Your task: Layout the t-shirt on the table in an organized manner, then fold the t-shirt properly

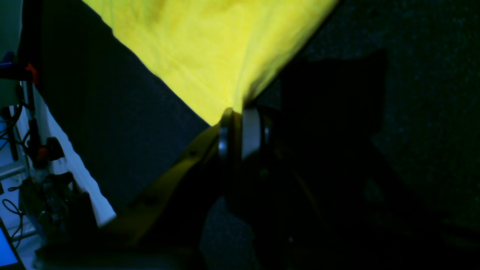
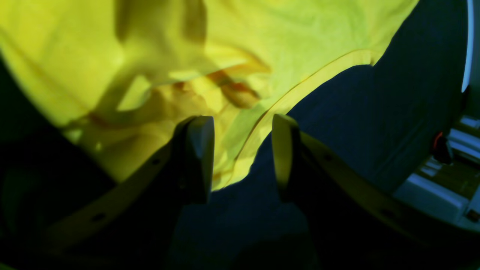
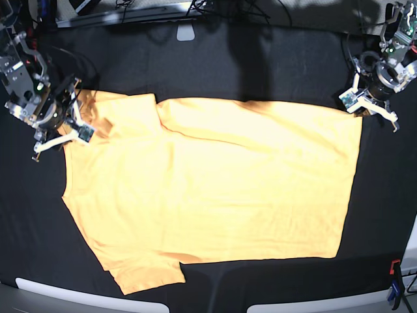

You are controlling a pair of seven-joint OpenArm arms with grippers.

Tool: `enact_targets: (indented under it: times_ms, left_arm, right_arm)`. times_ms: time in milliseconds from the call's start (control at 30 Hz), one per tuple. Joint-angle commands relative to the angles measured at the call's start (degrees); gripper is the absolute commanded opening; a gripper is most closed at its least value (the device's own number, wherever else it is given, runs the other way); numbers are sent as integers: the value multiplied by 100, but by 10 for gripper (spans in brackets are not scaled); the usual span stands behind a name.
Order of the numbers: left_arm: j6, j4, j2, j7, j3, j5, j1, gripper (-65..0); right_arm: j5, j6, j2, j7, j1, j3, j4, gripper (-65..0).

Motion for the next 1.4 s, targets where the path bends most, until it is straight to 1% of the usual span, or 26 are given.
enact_targets:
  times_ms: [0, 100, 167, 200, 267, 333, 433, 500, 633, 700, 833, 900, 933, 1100, 1167, 1233, 1367]
  left_arm:
    - [15, 31, -98, 57, -37, 17, -15, -650]
    - [15, 31, -98, 59, -37, 17, -15, -650]
    - [15, 31, -98, 59, -37, 15, -13, -650]
    - [15, 31, -98, 59, -37, 15, -13, -650]
    - [15, 31, -98, 57, -37, 15, -13, -650]
    - [15, 31, -101, 28, -37, 17, -17, -650]
    - [15, 31, -98, -155, -37, 17, -17, -650]
    - [15, 31, -98, -254, -37, 17, -15, -650]
    - [15, 31, -98, -181, -37, 15, -11, -650]
    - [15, 31, -101, -181, -37, 17, 2, -650]
    - [17, 31, -98, -181, -37, 17, 0, -650]
    - [15, 31, -98, -184, -37, 17, 0, -650]
    - [17, 31, -98, -188, -37, 15, 2, -650]
    - [17, 31, -101, -205, -37, 17, 0, -650]
    - [17, 31, -98, -205, -37, 17, 0, -650]
    - [17, 31, -101, -205, -37, 17, 0, -650]
    - [17, 31, -101, -203, -37, 17, 0, -650]
  right_arm:
    - [-48, -42, 138, -61, -15, 68, 221, -401]
    - [-70, -22, 136, -553, -271, 68, 579, -399]
    - [-66, 131, 136, -807, -457, 68, 678, -379]
    - [-68, 247, 136, -835, -568, 68, 673, -355]
    - [-98, 306, 133, -835, -817, 68, 658, -314]
    - [-249, 306, 133, -837, -1005, 66, 658, -308]
    - [-540, 175, 131, -831, -1110, 66, 658, -308]
    - [-538, 168, 129, -804, -1110, 66, 658, -308]
    - [-544, 192, 61, -546, -1167, 66, 636, -309]
    - [-737, 188, -81, -389, -1174, 61, 568, -310]
    - [-1388, 195, -435, 81, -1172, 61, 345, -310]
    - [-1781, 190, -586, 136, -1154, 61, 212, -310]
    - [-1873, 190, -632, 142, -1139, 61, 146, -310]
    - [-1943, 157, -619, 79, -1102, 61, 52, -310]
    - [-2166, -31, -612, 28, -1084, 61, 52, -310]
    - [-2330, -136, -599, 28, -1071, 61, 52, -310]
    - [-2398, -136, -592, 26, -1069, 63, 52, -374]
